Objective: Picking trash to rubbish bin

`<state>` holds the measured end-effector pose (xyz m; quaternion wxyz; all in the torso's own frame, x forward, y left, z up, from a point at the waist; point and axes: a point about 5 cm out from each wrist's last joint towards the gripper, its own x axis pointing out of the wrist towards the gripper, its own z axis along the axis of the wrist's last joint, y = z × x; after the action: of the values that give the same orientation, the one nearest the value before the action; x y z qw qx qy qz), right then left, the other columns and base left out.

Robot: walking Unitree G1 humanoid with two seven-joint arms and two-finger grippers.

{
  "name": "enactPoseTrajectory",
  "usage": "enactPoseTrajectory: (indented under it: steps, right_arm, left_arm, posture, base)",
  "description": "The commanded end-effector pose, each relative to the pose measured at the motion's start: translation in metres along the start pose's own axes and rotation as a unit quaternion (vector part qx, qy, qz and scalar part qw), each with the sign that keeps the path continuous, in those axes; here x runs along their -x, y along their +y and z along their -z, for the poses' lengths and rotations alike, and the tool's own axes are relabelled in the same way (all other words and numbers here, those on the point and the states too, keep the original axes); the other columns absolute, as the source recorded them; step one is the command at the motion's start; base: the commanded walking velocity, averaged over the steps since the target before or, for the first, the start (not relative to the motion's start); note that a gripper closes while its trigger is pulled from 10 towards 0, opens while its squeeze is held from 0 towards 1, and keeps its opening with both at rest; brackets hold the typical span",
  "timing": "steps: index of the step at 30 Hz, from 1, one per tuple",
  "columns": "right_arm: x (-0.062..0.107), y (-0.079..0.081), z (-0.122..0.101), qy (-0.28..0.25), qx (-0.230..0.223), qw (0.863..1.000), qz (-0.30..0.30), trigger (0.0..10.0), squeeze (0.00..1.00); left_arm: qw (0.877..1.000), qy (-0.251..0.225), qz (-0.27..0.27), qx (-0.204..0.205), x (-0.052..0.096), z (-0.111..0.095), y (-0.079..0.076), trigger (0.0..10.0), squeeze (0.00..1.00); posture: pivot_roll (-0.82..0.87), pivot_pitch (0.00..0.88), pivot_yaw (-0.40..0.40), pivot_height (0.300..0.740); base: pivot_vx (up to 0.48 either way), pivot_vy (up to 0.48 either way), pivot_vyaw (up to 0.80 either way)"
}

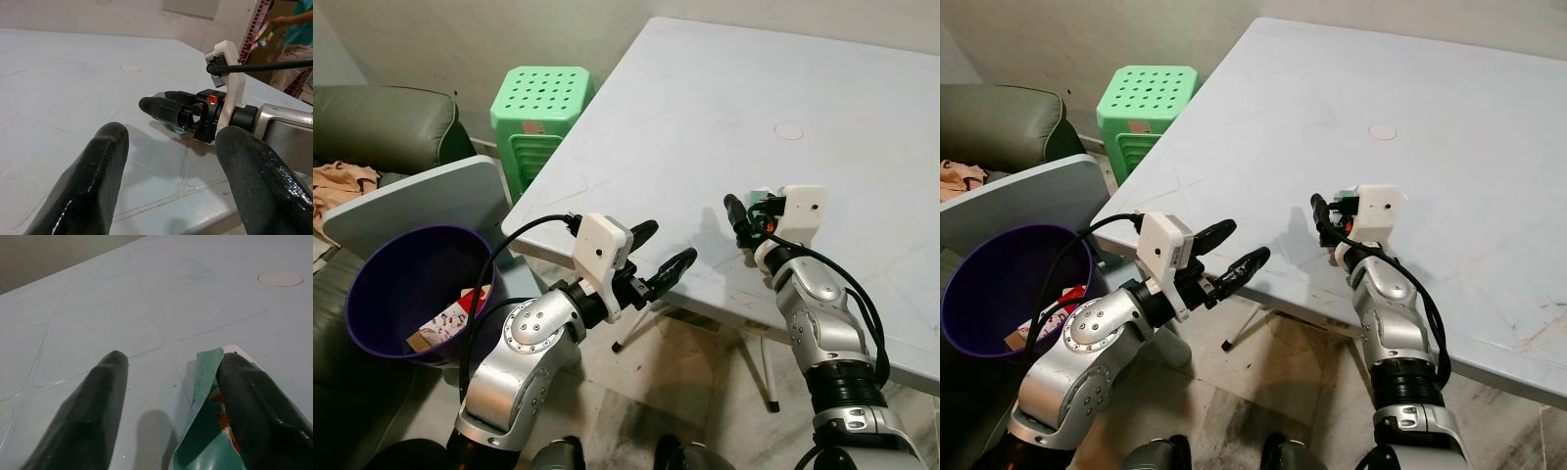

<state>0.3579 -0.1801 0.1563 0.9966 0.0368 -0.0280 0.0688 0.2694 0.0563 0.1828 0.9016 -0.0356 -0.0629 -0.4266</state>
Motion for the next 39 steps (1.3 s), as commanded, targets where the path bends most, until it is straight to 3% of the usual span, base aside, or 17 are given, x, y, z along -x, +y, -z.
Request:
enactPoseTrajectory:
  steps: [1,27,39]
  right_arm:
    - [0.001,-0.001,0.005,0.012,-0.005,1.0,0.003,0.0,0.0]
    - [0.005,-0.006,0.011,0.03,0.003,1.0,0.005,0.0,0.0]
    - [0.005,-0.01,-0.001,0.007,0.01,1.0,0.008,0.0,0.0]
  left_arm:
    - [1.0,0.002,0.0,-0.01,0.0,0.0,0.001,10.0,0.0]
    - [1.0,0.004,-0.003,-0.016,0.002,-0.001,0.004,10.0,0.0]
    - [1.0,-0.002,-0.006,-0.025,-0.002,-0.004,0.01,10.0,0.0]
  posture:
    - [0.1,0.148,0.006,0.74]
    - [0.1,0.161,0.009,0.74]
    - [0.09,0.148,0.016,0.74]
  base:
    - [0.0,0.0,0.0]
    - [0.0,0.0,0.0]
    - [0.0,0.0,0.0]
